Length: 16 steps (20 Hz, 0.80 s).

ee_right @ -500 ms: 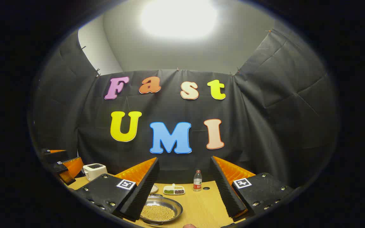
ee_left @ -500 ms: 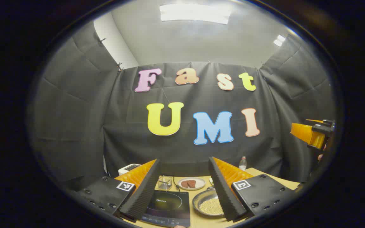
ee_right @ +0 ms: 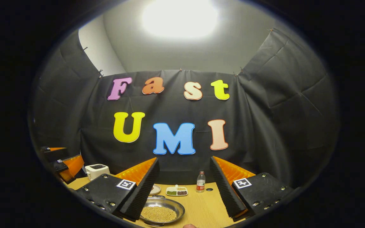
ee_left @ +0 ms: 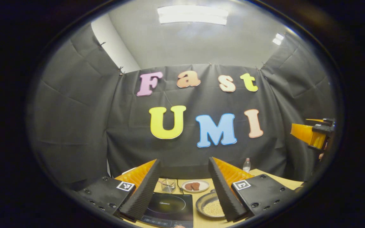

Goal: First push the handle of the pot to place it horizontally, then grasp the pot with both hands and set it on the induction cooktop.

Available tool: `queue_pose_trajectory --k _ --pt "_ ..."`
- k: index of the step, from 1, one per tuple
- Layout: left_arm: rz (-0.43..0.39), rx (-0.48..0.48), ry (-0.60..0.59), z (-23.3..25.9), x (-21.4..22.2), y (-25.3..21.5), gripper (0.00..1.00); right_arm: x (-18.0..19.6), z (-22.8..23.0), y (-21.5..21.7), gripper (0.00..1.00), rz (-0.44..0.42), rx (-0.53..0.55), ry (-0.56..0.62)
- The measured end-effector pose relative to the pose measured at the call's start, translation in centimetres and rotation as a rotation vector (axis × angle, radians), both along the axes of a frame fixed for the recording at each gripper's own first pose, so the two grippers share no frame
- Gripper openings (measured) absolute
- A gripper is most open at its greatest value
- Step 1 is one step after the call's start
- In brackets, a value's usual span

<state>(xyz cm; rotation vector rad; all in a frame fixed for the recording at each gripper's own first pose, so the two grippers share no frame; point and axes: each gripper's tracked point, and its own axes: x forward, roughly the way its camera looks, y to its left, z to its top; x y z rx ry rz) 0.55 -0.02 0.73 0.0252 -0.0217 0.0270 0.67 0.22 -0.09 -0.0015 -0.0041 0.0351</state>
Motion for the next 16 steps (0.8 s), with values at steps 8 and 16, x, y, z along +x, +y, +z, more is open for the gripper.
queue_pose_trajectory --k 8,16 --pt "0.001 -0.004 0.004 -0.1 -0.4 0.0 0.96 -0.3 -0.6 -0.1 0.96 -0.004 0.002 0.015" --pt "0.003 0.000 -0.001 0.0 -0.5 1.5 0.96 -0.1 -1.6 1.4 0.96 0.005 0.010 0.053"
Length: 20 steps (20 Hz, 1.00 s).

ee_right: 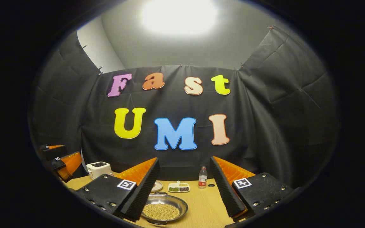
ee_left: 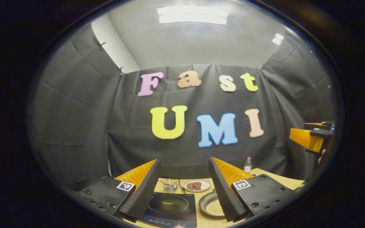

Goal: First push the handle of the pot to place it horizontally, then grasp the pot with both hands and set it on the induction cooktop.

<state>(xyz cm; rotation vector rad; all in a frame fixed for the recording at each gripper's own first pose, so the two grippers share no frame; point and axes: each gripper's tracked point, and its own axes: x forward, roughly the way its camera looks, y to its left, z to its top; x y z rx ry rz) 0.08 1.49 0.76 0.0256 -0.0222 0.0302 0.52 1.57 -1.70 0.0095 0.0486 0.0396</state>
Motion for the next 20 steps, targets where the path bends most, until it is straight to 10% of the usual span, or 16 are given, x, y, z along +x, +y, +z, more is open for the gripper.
queue_pose_trajectory --k 3,4,8,10,13,14,20 --pt "0.001 -0.001 -0.003 0.0 0.1 0.6 0.96 0.3 0.0 0.5 0.83 -0.008 -0.010 0.003" --pt "0.001 -0.001 -0.005 0.1 0.2 0.8 0.96 0.4 0.1 0.6 0.63 -0.013 -0.014 0.005" --pt "0.010 -0.009 -0.012 0.3 0.3 2.1 0.97 1.0 -1.1 1.7 0.61 -0.013 -0.006 0.043" --pt "0.018 -0.007 -0.018 0.3 0.4 3.2 0.96 1.1 -1.3 2.2 0.26 -0.010 0.013 0.054" --pt "0.020 -0.008 -0.013 0.1 0.5 4.4 0.96 1.7 -1.4 1.6 0.23 -0.051 0.009 0.038" --pt "0.023 -0.009 -0.012 0.0 0.5 4.9 0.96 1.3 -1.4 2.7 0.01 -0.030 0.024 0.042" --pt "0.024 -0.019 -0.004 -0.8 0.2 8.2 0.96 1.4 -3.7 6.2 0.07 0.027 0.035 0.090"
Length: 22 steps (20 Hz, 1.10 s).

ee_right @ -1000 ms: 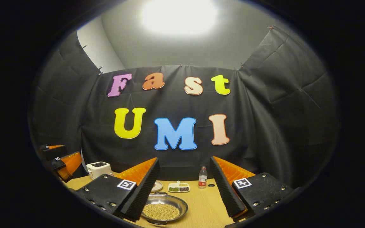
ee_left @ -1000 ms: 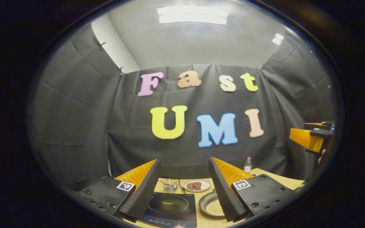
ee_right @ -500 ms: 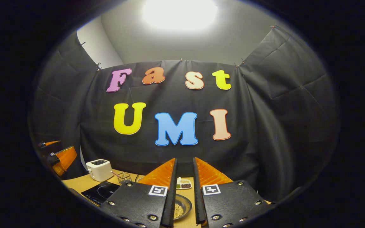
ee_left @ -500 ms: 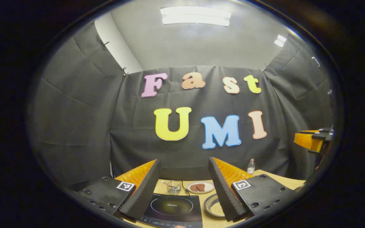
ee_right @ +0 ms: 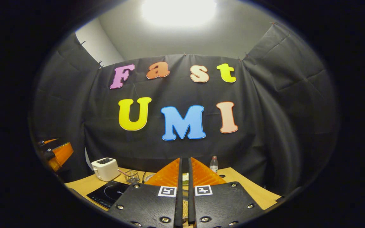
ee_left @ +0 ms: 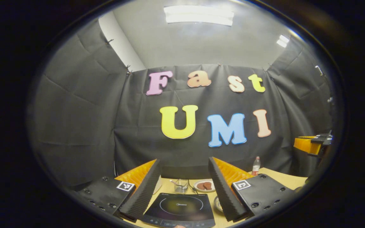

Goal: First push the handle of the pot to place it horizontally, then grasp the pot with both hands and set it on the induction cooktop.

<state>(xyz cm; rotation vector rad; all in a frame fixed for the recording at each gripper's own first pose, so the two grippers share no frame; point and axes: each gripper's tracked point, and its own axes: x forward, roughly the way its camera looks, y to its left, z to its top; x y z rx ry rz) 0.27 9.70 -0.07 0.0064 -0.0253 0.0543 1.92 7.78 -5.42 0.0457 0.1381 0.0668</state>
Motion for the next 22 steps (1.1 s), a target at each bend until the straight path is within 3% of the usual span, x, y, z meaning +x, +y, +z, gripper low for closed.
queue_pose_trajectory --k 7,11,21,22 --pt "0.076 0.019 0.021 -1.0 -0.3 3.8 0.94 1.8 -2.3 3.6 0.07 0.082 -0.026 0.051" --pt "0.131 0.015 0.035 -1.5 0.3 4.6 0.99 3.2 -3.6 6.3 0.07 0.189 -0.024 0.078" --pt "0.235 0.037 0.054 -2.0 1.6 4.0 0.94 3.3 -10.1 11.4 0.07 0.475 -0.039 0.254" --pt "0.244 0.038 0.058 -2.0 1.8 4.0 0.99 3.2 -10.8 11.7 0.07 0.496 -0.041 0.270"
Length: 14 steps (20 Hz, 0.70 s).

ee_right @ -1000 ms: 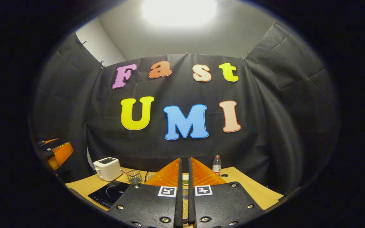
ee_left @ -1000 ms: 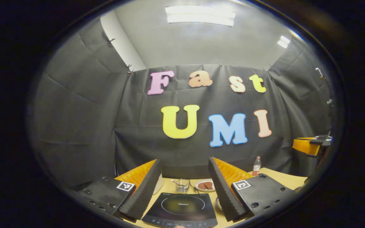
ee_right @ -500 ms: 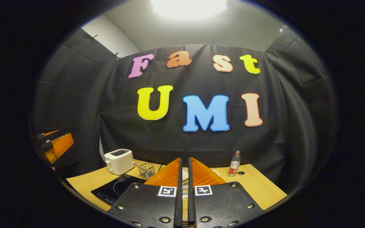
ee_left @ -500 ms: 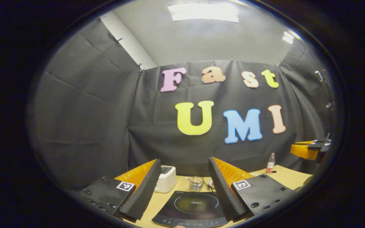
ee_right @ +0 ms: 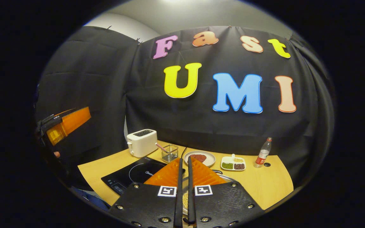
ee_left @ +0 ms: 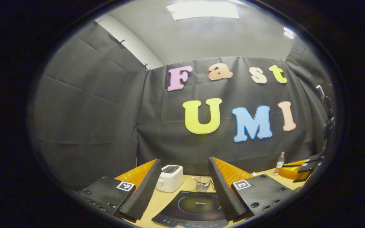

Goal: First push the handle of the pot to place it horizontally, then grasp the pot with both hands and set it on the induction cooktop.

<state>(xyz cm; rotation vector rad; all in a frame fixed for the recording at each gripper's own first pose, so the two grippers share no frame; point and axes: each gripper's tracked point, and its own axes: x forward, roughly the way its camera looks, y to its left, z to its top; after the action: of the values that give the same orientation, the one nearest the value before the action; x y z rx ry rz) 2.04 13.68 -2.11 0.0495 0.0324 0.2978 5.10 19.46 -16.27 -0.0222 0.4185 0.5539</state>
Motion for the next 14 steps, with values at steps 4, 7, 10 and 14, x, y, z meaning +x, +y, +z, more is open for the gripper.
queue_pose_trajectory --k 4,7,10,14 --pt "0.042 0.011 0.010 0.0 -0.1 0.3 0.99 -0.5 -2.4 0.9 0.07 0.076 -0.014 0.060" --pt "0.071 0.014 0.015 -0.4 -0.2 0.5 0.99 -1.5 -5.0 1.8 0.07 0.135 -0.027 0.132" --pt "0.094 0.018 0.024 -0.5 -0.4 0.6 0.94 -2.4 -7.2 2.1 0.07 0.181 -0.044 0.188" --pt "0.114 0.024 0.035 -0.7 -0.8 0.7 0.99 -3.8 -10.2 2.6 0.07 0.229 -0.067 0.269"
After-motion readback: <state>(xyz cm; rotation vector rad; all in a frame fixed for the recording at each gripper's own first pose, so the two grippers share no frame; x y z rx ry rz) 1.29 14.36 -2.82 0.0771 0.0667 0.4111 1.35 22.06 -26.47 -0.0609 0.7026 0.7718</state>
